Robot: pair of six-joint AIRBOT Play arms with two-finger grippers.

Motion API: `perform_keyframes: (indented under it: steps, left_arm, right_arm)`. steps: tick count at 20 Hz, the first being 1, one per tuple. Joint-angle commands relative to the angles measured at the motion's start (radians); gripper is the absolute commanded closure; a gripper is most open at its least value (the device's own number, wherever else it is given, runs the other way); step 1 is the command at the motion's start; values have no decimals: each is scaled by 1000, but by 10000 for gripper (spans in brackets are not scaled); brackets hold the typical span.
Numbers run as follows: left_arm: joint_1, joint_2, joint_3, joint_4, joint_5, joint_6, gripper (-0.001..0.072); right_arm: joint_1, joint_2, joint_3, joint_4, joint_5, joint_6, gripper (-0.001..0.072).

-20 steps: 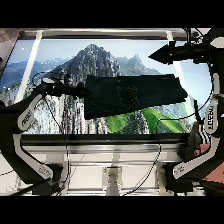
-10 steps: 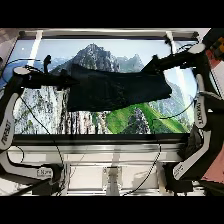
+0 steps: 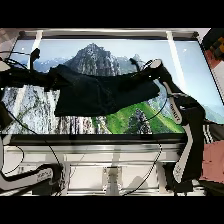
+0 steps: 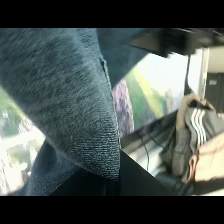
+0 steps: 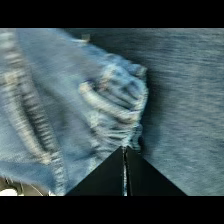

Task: Fold the clothes and pants, and hang the long-sleeved shirts on hangers.

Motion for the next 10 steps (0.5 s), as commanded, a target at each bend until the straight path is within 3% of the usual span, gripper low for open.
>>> perform_keyframes:
  steps: [1, 4, 10]
  left_arm:
    - [19, 92, 1, 76, -77, -58, 673]
    - [62, 178, 1, 149, -77, -108, 674]
    - [63, 225, 1, 98, -58, -126, 673]
  right_arm:
    - [62, -41, 0, -14, 14, 3, 702]
    - [88, -47, 0, -31, 15, 22, 702]
    - [138, -73, 0, -36, 3, 46, 701]
